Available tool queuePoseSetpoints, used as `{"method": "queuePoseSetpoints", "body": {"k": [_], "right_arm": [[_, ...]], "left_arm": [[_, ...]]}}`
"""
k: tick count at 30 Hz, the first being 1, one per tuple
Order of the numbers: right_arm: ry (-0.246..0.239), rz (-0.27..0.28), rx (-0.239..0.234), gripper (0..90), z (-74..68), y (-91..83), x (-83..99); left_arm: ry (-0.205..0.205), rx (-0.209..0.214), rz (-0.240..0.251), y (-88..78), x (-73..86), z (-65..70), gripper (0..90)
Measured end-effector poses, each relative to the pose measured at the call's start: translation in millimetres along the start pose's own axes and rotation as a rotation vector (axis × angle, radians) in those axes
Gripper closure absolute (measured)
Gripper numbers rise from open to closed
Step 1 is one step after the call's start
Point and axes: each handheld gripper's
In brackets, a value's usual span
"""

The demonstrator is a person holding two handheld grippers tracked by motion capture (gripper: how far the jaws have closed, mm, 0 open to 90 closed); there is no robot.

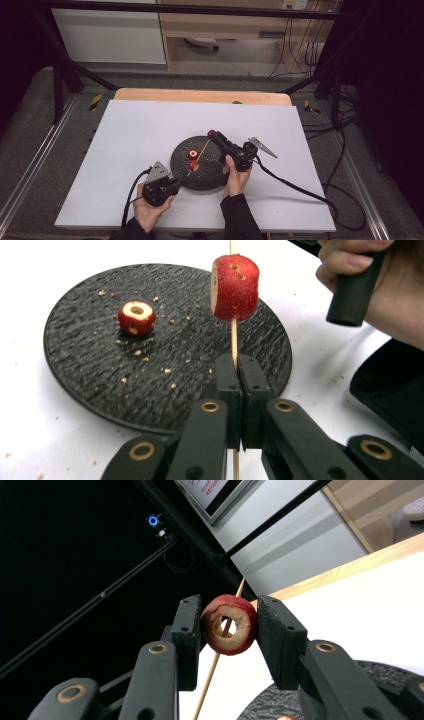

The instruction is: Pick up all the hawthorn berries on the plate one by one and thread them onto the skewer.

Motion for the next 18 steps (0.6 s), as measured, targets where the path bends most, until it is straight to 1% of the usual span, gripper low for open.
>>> {"method": "queuePoseSetpoints", "body": {"k": [7,8,9,11,13,14,15,16,18], "right_arm": [[0.002,-0.029,-0.002,63.5,-1.2,-1.4,3.4],[0.0,-0.031,-0.003,63.5,-1.2,-1.6,3.8],[0.0,-0.031,-0.003,63.5,-1.2,-1.6,3.8],[-0.006,-0.047,-0.004,63.5,-1.3,-1.9,5.2],[-0.008,-0.053,-0.005,63.5,-1.5,-2.2,5.8],[-0.009,-0.07,-0.006,63.5,-2.0,-2.8,7.5],[-0.009,-0.07,-0.006,63.5,-2.0,-2.8,7.5],[-0.013,-0.086,-0.008,63.5,-2.2,-3.5,8.9],[-0.017,-0.099,-0.011,63.5,-2.5,-4.2,10.1]], "left_arm": [[-0.006,0.009,0.003,6.3,-9.8,-2.0,89.0],[0.003,0.007,-0.001,8.6,-13.1,-2.3,89.0],[0.003,0.007,-0.001,8.6,-13.1,-2.3,89.0],[0.0,0.01,-0.005,10.6,-16.1,-3.3,89.0],[0.006,0.009,-0.008,12.9,-19.0,-4.1,89.0],[0.015,0.005,-0.01,14.7,-21.4,-4.5,88.9],[0.015,0.005,-0.01,14.7,-21.4,-4.5,89.0],[0.017,0.007,-0.008,15.8,-23.6,-5.3,88.9],[0.018,0.011,-0.007,16.7,-25.4,-6.0,89.0]]}}
Point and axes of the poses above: each handheld gripper's, and its own axes: y roughly forward along the jaws, x roughly out of its underside, z roughly to its right, and after that the axes turned 1 degree about -z, right-handed
